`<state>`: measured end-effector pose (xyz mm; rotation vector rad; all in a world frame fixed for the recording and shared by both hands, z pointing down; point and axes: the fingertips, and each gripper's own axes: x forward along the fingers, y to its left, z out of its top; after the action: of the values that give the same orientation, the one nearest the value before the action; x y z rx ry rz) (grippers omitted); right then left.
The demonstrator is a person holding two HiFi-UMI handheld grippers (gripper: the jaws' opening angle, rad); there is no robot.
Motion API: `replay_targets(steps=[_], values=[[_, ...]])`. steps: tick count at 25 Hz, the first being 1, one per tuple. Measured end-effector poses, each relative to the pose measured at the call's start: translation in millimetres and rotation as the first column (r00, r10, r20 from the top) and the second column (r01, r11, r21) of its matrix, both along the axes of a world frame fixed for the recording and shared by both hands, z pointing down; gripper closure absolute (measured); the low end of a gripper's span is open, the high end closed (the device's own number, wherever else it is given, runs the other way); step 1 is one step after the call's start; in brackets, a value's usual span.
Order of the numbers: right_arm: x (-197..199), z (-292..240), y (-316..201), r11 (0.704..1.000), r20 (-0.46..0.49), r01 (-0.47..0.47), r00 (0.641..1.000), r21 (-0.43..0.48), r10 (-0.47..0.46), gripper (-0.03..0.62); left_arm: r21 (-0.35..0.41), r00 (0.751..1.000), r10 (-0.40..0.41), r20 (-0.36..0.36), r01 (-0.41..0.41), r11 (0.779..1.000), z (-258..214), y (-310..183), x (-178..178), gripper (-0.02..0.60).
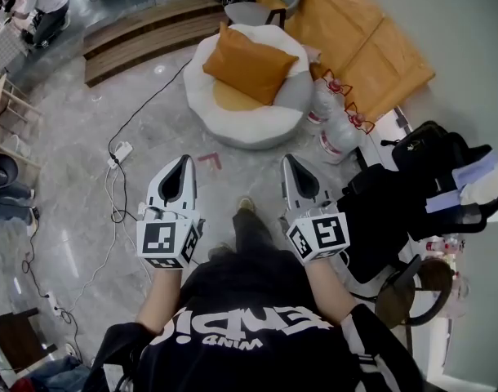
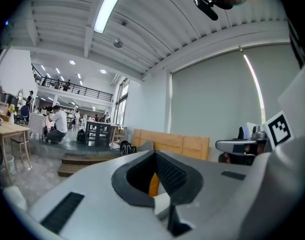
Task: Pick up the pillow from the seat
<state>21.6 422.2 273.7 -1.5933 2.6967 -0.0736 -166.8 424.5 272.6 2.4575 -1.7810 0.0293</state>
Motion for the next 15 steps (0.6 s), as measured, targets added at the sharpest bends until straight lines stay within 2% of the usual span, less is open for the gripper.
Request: replay_targets(steps=[15], values=[[5.3,4.8,-85.0,1.000,0.009,-0.010,1.000,-0.020,0.010,0.573,-0.008,1.000,0.002,0.008,-0.002,1.000,0.7,-86.1,-0.4,0.572]])
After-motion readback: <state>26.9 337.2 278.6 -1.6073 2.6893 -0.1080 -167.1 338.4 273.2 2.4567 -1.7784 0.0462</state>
